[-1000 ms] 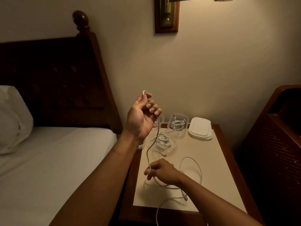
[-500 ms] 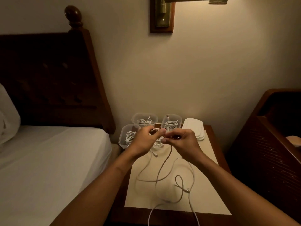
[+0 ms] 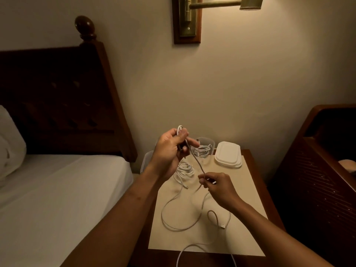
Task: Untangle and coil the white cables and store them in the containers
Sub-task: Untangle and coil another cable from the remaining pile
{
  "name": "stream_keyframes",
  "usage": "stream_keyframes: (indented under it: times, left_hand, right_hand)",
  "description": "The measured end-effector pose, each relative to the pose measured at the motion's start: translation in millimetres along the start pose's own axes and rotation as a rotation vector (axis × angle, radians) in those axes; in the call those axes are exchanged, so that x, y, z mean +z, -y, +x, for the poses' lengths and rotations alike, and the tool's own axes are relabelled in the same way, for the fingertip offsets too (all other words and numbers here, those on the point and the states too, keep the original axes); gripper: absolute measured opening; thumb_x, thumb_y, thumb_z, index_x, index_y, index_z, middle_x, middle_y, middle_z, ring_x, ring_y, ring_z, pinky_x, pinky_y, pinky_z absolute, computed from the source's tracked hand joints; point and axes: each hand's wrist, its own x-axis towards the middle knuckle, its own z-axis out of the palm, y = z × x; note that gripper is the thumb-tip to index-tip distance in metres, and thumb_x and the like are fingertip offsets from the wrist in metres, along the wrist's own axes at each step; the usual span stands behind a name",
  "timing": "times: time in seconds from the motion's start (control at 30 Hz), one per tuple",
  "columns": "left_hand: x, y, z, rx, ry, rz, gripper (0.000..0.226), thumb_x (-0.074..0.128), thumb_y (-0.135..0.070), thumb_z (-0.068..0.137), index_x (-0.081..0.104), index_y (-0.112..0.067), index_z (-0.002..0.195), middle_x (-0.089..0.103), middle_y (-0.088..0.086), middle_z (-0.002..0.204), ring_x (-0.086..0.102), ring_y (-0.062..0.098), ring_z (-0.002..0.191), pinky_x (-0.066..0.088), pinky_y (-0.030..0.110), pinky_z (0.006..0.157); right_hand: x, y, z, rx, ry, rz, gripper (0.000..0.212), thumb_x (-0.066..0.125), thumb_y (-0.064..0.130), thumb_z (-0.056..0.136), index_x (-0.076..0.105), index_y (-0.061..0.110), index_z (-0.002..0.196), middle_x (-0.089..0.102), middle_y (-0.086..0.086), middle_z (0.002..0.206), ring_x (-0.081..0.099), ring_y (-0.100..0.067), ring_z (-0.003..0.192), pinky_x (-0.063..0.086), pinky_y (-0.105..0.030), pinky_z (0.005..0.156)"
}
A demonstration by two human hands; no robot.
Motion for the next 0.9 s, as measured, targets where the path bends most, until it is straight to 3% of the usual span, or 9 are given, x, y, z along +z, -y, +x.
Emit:
stream_keyframes:
  times: [0.17, 0.33, 0.4, 0.5, 0.57, 0.63, 0.77, 0.83, 0.9]
  left_hand:
    - [-20, -14, -8, -0.019, -0.160, -0.028, 0.015, 0.051, -0.017, 0.106, 0.053, -0.008, 0.095, 0.071, 0.019, 0.082, 0.043, 0.011, 0.053, 0.041, 0.020, 0.048]
    - [-36, 6, -14, -0.217, -0.209, 0.237, 0.033, 0.052, -0.028, 0.107, 0.062, -0.003, 0.087, 0.060, 0.011, 0.073, 0.047, 0.013, 0.054, 0.039, 0.024, 0.050]
    - [-34, 17, -13, -0.258, -0.200, 0.503, 0.051, 0.044, -0.042, 0.108, 0.067, -0.003, 0.085, 0.066, 0.010, 0.075, 0.057, 0.019, 0.061, 0.047, 0.031, 0.060]
    - [-29, 32, -17, -0.199, -0.191, 1.172, 0.074, 0.026, -0.063, 0.103, 0.069, -0.004, 0.087, 0.073, 0.018, 0.091, 0.066, 0.033, 0.087, 0.052, 0.042, 0.082]
    - [-22, 35, -29, -0.050, -0.247, 1.410, 0.059, 0.027, -0.053, 0.103, 0.060, -0.012, 0.078, 0.070, 0.015, 0.090, 0.064, 0.032, 0.089, 0.051, 0.044, 0.080]
    - [-4, 32, -43, 0.095, -0.268, 1.316, 0.038, 0.038, -0.033, 0.103, 0.058, -0.016, 0.075, 0.065, 0.009, 0.084, 0.060, 0.024, 0.081, 0.048, 0.041, 0.071]
    - [32, 21, -70, -0.032, -0.107, 1.116, 0.026, 0.051, -0.036, 0.096, 0.062, -0.016, 0.083, 0.063, 0.003, 0.076, 0.058, 0.021, 0.071, 0.047, 0.041, 0.064]
    - [39, 19, -79, -0.022, -0.138, 1.203, 0.021, 0.055, -0.042, 0.095, 0.049, -0.023, 0.099, 0.060, -0.004, 0.086, 0.057, 0.012, 0.077, 0.044, 0.031, 0.061]
    - [42, 14, -86, 0.045, -0.180, 1.186, 0.035, 0.058, -0.044, 0.096, 0.029, -0.034, 0.111, 0.059, -0.006, 0.093, 0.057, 0.009, 0.082, 0.041, 0.023, 0.061]
  right_hand:
    - [-23, 27, 7, -0.047, -0.236, 0.286, 0.016, 0.068, 0.009, 0.094, 0.077, 0.022, 0.096, 0.075, -0.004, 0.081, 0.065, -0.020, 0.070, 0.055, -0.034, 0.062]
    - [-52, 60, -17, -0.113, -0.245, 0.314, 0.013, 0.069, 0.010, 0.092, 0.077, 0.009, 0.103, 0.074, -0.004, 0.077, 0.063, -0.014, 0.063, 0.054, -0.026, 0.056]
    - [-59, 67, -33, -0.120, -0.226, 0.309, 0.013, 0.070, 0.011, 0.091, 0.077, 0.010, 0.102, 0.074, -0.005, 0.078, 0.065, -0.019, 0.064, 0.056, -0.028, 0.056]
    - [-64, 73, -55, -0.114, -0.237, 0.309, 0.011, 0.071, 0.014, 0.088, 0.078, 0.012, 0.096, 0.074, -0.007, 0.076, 0.066, -0.023, 0.065, 0.056, -0.031, 0.055]
    - [-68, 76, -64, -0.098, -0.256, 0.304, 0.013, 0.070, 0.022, 0.087, 0.078, 0.015, 0.094, 0.074, -0.006, 0.076, 0.067, -0.024, 0.066, 0.057, -0.032, 0.057]
    - [-74, 79, -70, -0.084, -0.265, 0.285, 0.014, 0.070, 0.027, 0.086, 0.079, 0.018, 0.091, 0.074, -0.004, 0.076, 0.068, -0.022, 0.066, 0.057, -0.031, 0.058]
    - [-82, 86, -71, -0.083, -0.271, 0.243, 0.008, 0.072, 0.019, 0.090, 0.079, 0.021, 0.086, 0.074, -0.002, 0.074, 0.067, -0.019, 0.064, 0.055, -0.028, 0.057]
    - [-83, 87, -69, -0.086, -0.268, 0.177, 0.008, 0.072, 0.020, 0.091, 0.078, 0.023, 0.087, 0.074, 0.002, 0.074, 0.068, -0.016, 0.066, 0.054, -0.025, 0.057]
    - [-83, 87, -68, -0.092, -0.272, 0.117, 0.006, 0.074, 0.022, 0.090, 0.078, 0.025, 0.087, 0.075, 0.006, 0.075, 0.070, -0.014, 0.067, 0.054, -0.022, 0.057]
